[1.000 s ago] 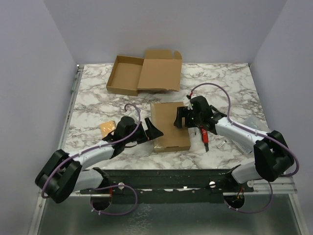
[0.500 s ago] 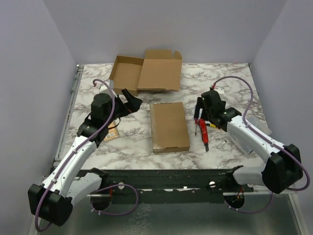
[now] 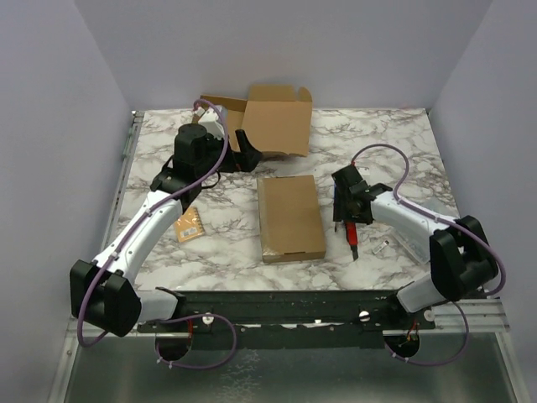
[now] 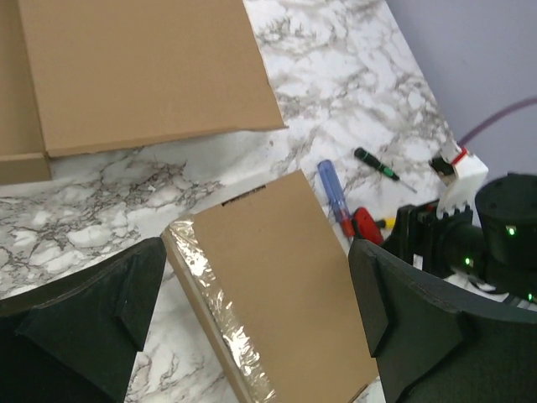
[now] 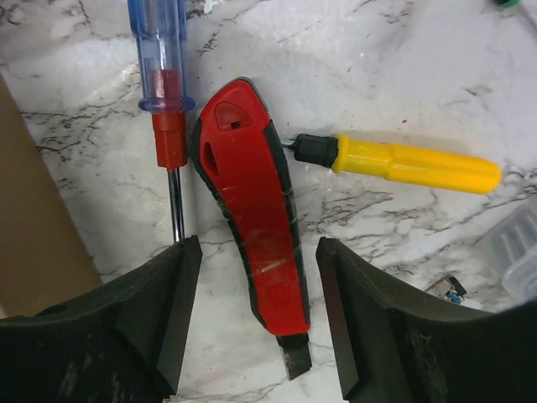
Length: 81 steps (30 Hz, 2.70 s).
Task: Unpack the express box
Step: Move the express box to the center of the board, then pick up the knife from the center of the board, then cut the express box at the center of the board.
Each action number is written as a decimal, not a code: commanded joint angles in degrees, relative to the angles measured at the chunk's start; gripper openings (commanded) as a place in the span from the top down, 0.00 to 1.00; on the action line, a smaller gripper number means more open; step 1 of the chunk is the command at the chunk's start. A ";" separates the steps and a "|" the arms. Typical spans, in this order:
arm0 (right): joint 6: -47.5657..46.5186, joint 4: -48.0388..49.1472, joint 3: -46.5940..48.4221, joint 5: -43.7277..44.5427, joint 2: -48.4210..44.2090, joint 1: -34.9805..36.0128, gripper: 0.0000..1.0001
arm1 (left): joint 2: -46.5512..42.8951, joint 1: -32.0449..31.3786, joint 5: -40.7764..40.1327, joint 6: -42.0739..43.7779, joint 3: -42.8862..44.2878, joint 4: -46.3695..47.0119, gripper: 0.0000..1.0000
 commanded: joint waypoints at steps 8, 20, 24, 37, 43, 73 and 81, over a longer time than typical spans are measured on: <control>-0.69 4.00 -2.13 -0.34 5.62 0.13 0.36 | -1.13 -0.10 7.61 7.10 -8.66 6.15 0.02; -0.90 5.37 -3.94 3.30 3.19 0.13 0.57 | 0.32 -1.32 10.67 7.27 -9.61 7.57 0.03; -0.35 5.31 -5.07 4.41 -0.34 0.13 0.82 | 1.13 -2.41 11.63 7.51 -9.78 8.07 0.03; -5.14 8.84 -3.69 -7.35 -21.78 0.13 1.00 | 1.36 -5.64 18.49 8.30 -10.73 12.08 0.03; -2.50 36.83 -8.46 -35.85 -28.92 0.13 1.00 | -0.01 -9.20 28.23 2.49 -13.90 23.35 0.03; 26.45 93.25 -10.96 -53.73 -18.08 8.01 1.00 | -12.57 -18.35 16.82 -24.97 -24.44 49.39 0.15; 24.81 87.20 -8.21 -52.65 -18.10 9.38 1.00 | -10.93 -19.64 18.13 -20.59 -21.21 48.06 0.88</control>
